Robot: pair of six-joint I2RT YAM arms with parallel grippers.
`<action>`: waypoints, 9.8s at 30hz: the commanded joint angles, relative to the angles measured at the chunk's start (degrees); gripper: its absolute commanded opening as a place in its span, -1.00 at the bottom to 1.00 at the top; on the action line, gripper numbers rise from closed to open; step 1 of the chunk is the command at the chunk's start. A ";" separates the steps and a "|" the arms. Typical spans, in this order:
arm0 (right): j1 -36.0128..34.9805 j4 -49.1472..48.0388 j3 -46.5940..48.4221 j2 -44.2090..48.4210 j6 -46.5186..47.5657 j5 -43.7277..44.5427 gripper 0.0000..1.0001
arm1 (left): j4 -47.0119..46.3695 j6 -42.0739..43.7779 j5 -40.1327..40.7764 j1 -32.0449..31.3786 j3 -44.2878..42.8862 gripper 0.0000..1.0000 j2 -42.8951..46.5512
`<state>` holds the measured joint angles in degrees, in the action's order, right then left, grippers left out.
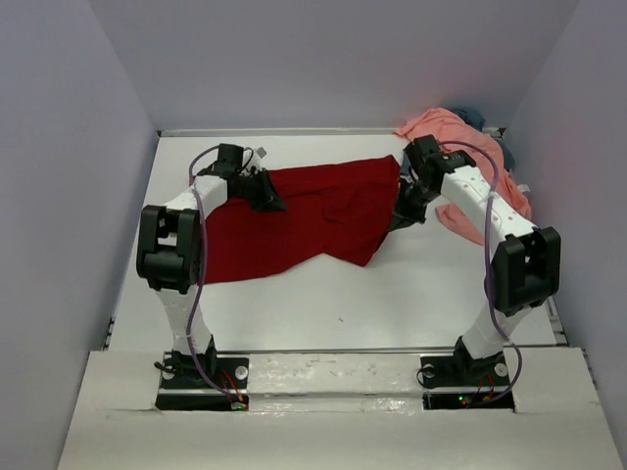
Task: Fold and stack the t-shirts
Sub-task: Grap the side of the flattened tshirt closest away from the robot with both arms, then fold the other side of the tshirt into a rectangle
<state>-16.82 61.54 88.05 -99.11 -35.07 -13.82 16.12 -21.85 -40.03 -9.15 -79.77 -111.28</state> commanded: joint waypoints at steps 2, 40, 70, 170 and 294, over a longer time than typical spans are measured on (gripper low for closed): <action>1.70 -1.15 -1.92 4.63 1.76 -0.85 -1.00 | -0.65 -0.30 1.79 2.72 8.12 -0.66 12.04; 4.51 -8.63 -1.13 -5.57 8.61 -6.04 -1.00 | 22.89 -13.48 28.68 37.69 40.48 0.40 50.46; 4.51 -13.55 -1.21 -3.37 10.81 -10.08 -1.00 | 16.93 -17.26 34.06 46.76 41.18 0.40 44.93; 7.85 -11.62 15.48 -1.61 9.85 -4.29 -1.00 | 10.60 -26.32 35.20 30.86 19.48 -1.00 24.90; 11.11 -20.67 44.58 -36.68 11.60 3.10 -1.00 | 16.31 -18.06 31.15 22.33 -25.35 -1.00 -12.29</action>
<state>-6.15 44.27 130.47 -135.48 -24.16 -12.27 31.40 -40.93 -8.43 13.21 -102.28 -123.48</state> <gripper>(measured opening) 0.009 0.025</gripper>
